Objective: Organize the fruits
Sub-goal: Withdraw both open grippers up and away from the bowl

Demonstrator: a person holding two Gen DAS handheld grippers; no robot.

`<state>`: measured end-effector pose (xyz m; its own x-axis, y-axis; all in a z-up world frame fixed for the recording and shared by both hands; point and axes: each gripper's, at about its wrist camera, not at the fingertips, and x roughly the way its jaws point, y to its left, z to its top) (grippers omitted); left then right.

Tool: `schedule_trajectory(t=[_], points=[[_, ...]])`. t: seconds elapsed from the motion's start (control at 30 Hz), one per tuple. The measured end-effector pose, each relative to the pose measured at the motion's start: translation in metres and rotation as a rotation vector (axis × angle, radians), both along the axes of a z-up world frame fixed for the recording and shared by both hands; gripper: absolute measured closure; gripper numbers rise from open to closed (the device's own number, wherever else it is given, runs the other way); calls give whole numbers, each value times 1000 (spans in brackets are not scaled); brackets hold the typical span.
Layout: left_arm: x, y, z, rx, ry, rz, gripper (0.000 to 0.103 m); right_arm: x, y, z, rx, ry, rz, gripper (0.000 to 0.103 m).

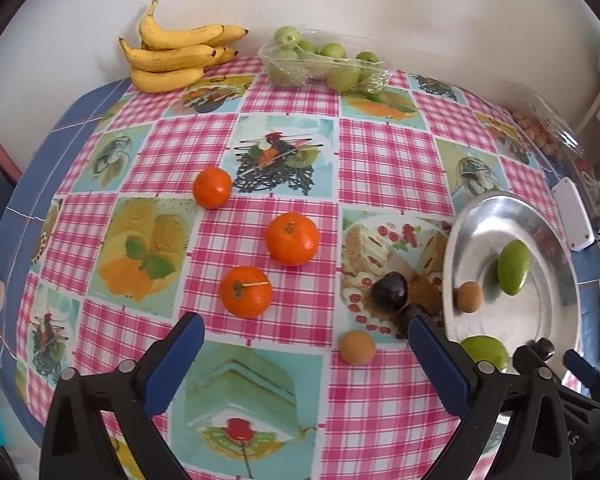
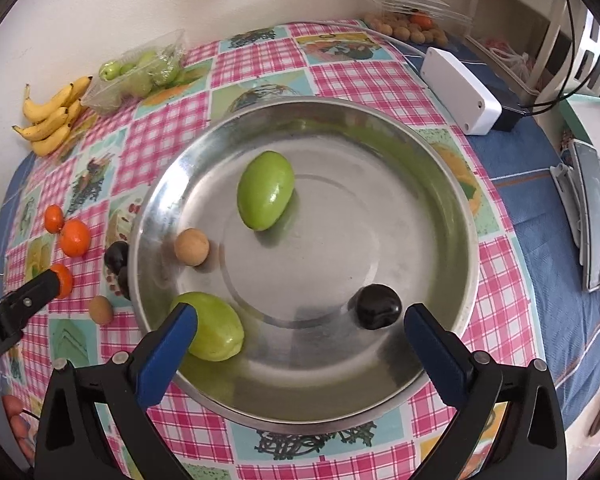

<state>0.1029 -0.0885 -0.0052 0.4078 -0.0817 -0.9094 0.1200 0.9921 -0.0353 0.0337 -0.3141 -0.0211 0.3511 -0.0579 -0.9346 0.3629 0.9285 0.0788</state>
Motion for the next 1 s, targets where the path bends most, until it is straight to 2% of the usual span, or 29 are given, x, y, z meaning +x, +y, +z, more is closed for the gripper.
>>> schedule_trajectory(t=[0.1, 0.37, 0.67, 1.0], points=[[2, 6, 0, 17, -5, 5, 0, 1, 3, -1, -24, 4, 2, 0], [10, 26, 6, 2, -23, 28, 0, 6, 15, -1, -41, 7, 17, 0], [24, 64, 15, -27, -45, 73, 0, 12, 28, -7, 29, 3, -2, 0], [36, 107, 13, -99, -25, 176, 0, 24, 52, 13, 63, -94, 0, 0]])
